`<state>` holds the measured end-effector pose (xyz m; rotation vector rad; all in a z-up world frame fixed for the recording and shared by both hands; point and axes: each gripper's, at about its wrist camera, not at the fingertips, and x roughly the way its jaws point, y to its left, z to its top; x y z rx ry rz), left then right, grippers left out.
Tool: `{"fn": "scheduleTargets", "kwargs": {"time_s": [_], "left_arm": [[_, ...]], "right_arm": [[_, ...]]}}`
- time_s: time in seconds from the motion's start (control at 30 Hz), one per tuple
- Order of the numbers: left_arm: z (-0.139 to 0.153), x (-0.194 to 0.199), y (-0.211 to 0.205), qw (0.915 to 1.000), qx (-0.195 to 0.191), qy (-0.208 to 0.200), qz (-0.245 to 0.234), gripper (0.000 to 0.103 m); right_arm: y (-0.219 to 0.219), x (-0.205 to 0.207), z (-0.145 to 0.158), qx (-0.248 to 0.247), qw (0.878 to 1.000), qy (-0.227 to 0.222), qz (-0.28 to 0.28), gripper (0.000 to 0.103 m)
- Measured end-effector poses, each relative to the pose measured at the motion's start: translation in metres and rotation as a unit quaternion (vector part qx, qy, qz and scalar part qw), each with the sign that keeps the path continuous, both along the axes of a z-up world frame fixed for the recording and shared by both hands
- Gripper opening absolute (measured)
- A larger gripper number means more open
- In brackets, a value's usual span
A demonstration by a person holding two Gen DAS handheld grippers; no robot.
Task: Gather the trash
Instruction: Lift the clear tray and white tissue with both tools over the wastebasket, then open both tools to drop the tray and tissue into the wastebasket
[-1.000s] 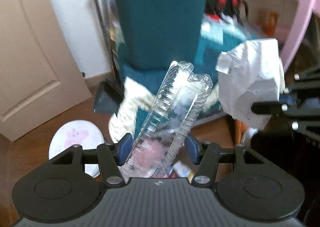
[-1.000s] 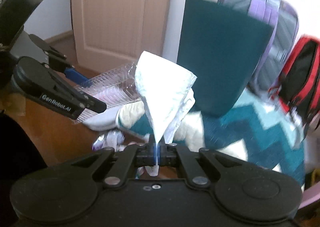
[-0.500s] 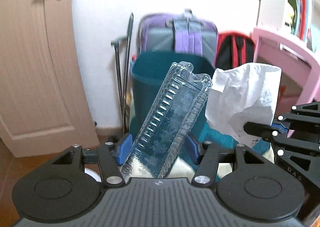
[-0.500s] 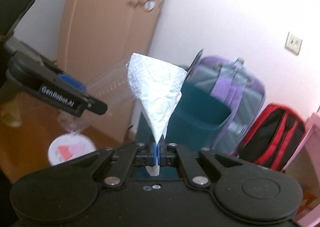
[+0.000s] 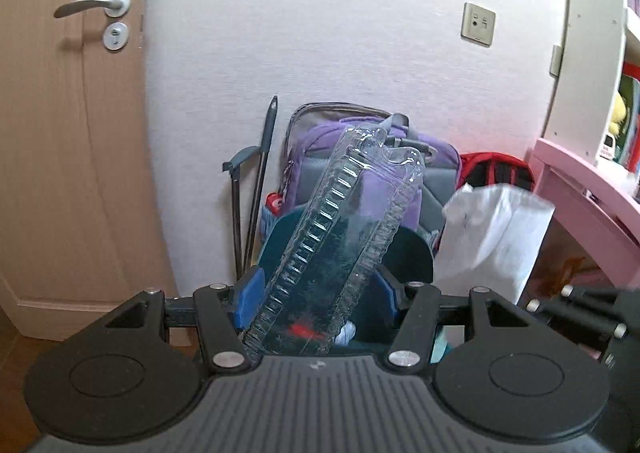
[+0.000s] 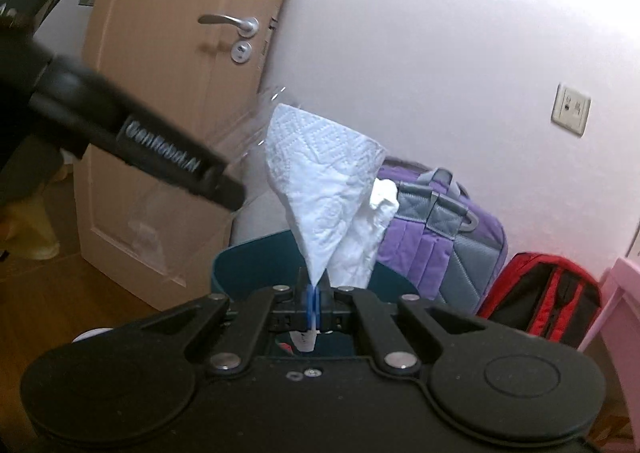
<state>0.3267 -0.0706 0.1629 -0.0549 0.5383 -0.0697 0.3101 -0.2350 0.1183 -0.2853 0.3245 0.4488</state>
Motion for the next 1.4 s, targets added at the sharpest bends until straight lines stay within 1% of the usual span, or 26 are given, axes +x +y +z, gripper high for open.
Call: {"fn": "scheduleTargets", "kwargs": {"time_s": [0.13, 0.27, 0.4, 0.6, 0.7, 0.8, 0.83, 0.93, 1.0, 1.03, 1.07, 1.1, 1.23, 1.4], "left_arm": [[-0.011, 0.035, -0.01, 0.9999, 0.004, 0.015, 0.001, 0.057], [-0.032, 0.072, -0.017, 0.9991, 0.011, 0.041, 0.003, 0.057], [-0.051, 0.097, -0.023, 0.9983, 0.016, 0.056, 0.002, 0.057], [-0.081, 0.132, -0.029, 0.9945, 0.023, 0.102, -0.005, 0.057], [-0.098, 0.142, -0.034, 0.9911, 0.042, 0.126, -0.008, 0.057], [-0.108, 0.146, -0.037, 0.9893, 0.042, 0.138, -0.015, 0.058], [-0.111, 0.147, -0.038, 0.9886, 0.043, 0.143, -0.018, 0.058], [-0.117, 0.147, -0.041, 0.9875, 0.052, 0.148, -0.019, 0.059], [-0.118, 0.147, -0.04, 0.9871, 0.049, 0.151, -0.017, 0.06], [-0.118, 0.147, -0.04, 0.9869, 0.047, 0.154, -0.014, 0.063], [-0.118, 0.146, -0.039, 0.9868, 0.045, 0.155, -0.013, 0.068], [-0.117, 0.144, -0.039, 0.987, 0.043, 0.155, -0.012, 0.07], [-0.107, 0.135, -0.039, 0.9881, 0.044, 0.147, -0.012, 0.071], [-0.089, 0.113, -0.041, 0.99, 0.043, 0.133, -0.016, 0.071]], "right_arm": [[0.0, 0.03, -0.017, 0.005, 1.0, 0.026, -0.005, 0.001], [0.004, 0.057, -0.037, 0.0, 0.999, 0.053, -0.007, 0.0], [0.004, 0.08, -0.05, 0.008, 0.997, 0.079, -0.005, 0.001], [0.008, 0.102, -0.068, 0.002, 0.994, 0.112, -0.009, 0.002], [0.007, 0.105, -0.075, -0.001, 0.993, 0.117, -0.014, 0.006], [0.006, 0.108, -0.08, -0.008, 0.992, 0.122, -0.018, 0.011], [0.006, 0.108, -0.081, -0.009, 0.992, 0.123, -0.02, 0.015], [0.004, 0.107, -0.083, -0.011, 0.992, 0.125, -0.024, 0.017], [0.002, 0.111, -0.081, -0.009, 0.992, 0.125, -0.028, 0.02], [0.001, 0.11, -0.08, -0.007, 0.992, 0.126, -0.031, 0.022], [0.0, 0.11, -0.08, -0.005, 0.991, 0.128, -0.032, 0.025], [-0.002, 0.109, -0.079, -0.002, 0.991, 0.13, -0.034, 0.026], [-0.006, 0.101, -0.072, 0.0, 0.991, 0.125, -0.037, 0.031], [-0.012, 0.08, -0.056, 0.011, 0.992, 0.12, -0.035, 0.034]]}}
